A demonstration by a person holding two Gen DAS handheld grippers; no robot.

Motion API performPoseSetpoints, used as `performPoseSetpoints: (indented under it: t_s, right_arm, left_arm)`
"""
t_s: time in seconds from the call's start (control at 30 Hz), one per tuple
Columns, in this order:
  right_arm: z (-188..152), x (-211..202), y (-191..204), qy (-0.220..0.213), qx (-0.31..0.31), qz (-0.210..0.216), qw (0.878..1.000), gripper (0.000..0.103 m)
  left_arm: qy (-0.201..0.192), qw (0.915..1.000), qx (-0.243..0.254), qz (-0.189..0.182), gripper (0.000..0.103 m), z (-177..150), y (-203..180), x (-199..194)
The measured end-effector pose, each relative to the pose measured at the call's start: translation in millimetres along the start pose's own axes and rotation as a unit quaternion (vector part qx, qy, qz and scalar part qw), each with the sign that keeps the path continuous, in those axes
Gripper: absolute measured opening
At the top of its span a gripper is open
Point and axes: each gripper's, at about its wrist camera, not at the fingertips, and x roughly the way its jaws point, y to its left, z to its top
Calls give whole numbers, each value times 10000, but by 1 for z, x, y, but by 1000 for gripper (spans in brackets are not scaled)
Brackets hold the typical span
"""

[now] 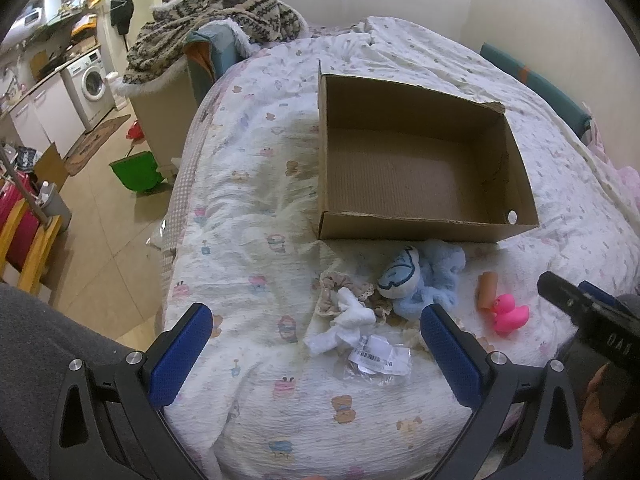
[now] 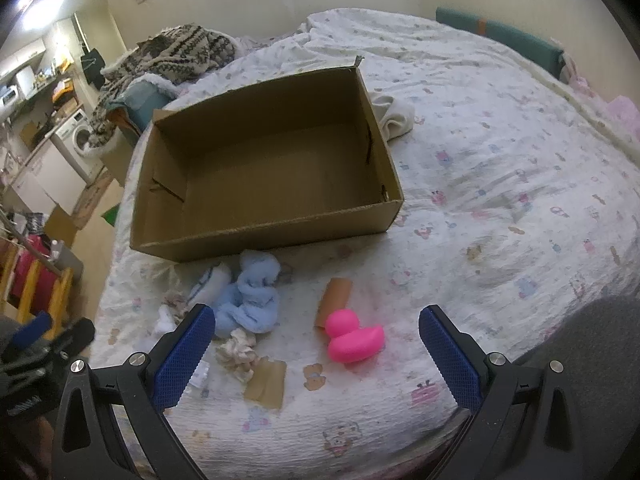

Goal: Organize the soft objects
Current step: 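Grasp the pink rubber duck with the right tool while the left tool grasps the white sock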

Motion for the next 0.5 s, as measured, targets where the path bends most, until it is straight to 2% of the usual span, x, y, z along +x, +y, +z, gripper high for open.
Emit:
performPoseSetpoints:
  t_s: [0.1,0.17,0.27,0.43,0.5]
  right_arm:
    - [9,11,-17,427,434,71,9981,103]
    - [15,26,-35,948,899,189,9912,103]
    - [22,42,-52,1400,1423,366,9792,103]
    - [26,70,-53,2077,1361,217,9684,103]
    - [22,80,-50,2402,1276,314,9618,103]
  left_arm:
    - [67,9999,-75,-21,103,1,4,1]
    - [80,9999,-124,6,103,2,6,1]
    - [150,9995,-269,-10,103,4,11,3]
    - [222,9988,-443,-55,103,7,19,5]
    - [244,9985,-490,-65,103,7,21,6]
